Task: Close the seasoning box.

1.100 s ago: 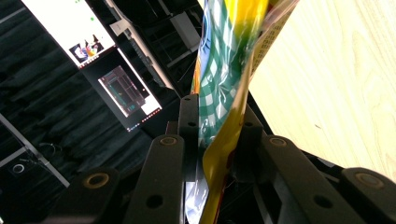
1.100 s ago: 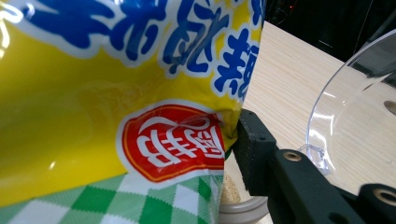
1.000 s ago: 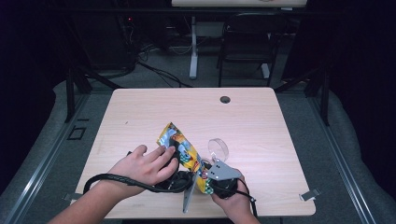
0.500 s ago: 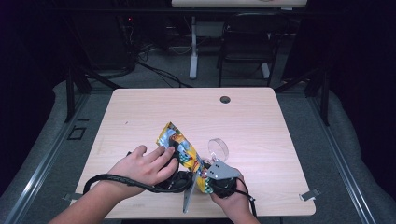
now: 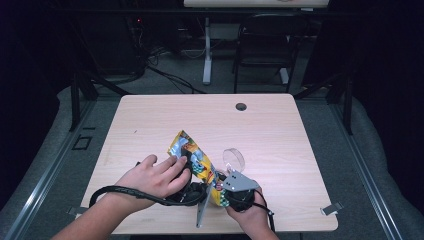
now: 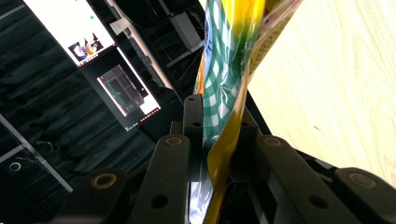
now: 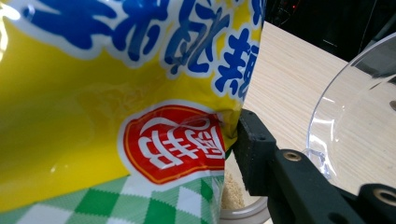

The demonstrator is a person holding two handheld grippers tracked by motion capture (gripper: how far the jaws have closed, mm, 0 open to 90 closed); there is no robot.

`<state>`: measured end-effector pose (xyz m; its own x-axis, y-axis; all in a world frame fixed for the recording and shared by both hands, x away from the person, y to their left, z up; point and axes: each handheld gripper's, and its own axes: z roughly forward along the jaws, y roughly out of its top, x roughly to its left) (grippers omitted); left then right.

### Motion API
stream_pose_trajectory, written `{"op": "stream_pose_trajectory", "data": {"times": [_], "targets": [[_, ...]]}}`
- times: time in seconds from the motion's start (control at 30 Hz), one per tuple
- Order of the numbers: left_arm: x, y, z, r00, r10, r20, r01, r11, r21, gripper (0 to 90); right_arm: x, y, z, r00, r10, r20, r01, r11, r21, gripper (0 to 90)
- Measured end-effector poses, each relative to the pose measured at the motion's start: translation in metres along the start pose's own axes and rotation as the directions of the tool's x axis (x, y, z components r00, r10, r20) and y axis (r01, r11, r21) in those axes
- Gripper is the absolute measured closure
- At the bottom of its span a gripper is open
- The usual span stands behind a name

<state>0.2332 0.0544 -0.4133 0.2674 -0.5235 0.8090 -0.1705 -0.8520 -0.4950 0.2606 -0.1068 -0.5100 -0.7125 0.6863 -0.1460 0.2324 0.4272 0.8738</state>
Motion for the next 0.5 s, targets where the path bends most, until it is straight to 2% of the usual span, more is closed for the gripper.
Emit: {"op": "stream_pose_trajectory", "data": {"times": [0.3,0.5], "targets": [[0.0013,0.0021,-0.0008,0.9999,0.012,-0.006,-0.012,0.9999,0.002,81.3,0.0014,-0.0006,0.0001,1.0,0.002,-0.006,-0.002,1.0,0.0,71.0],[0.0005,0.0033,0.0003,1.0,0.007,0.005,-0.007,1.0,0.002,81.7,0.0012,-0.0019,0.0019,0.9999,0.007,-0.013,-0.007,1.0,0.003,71.0]]}}
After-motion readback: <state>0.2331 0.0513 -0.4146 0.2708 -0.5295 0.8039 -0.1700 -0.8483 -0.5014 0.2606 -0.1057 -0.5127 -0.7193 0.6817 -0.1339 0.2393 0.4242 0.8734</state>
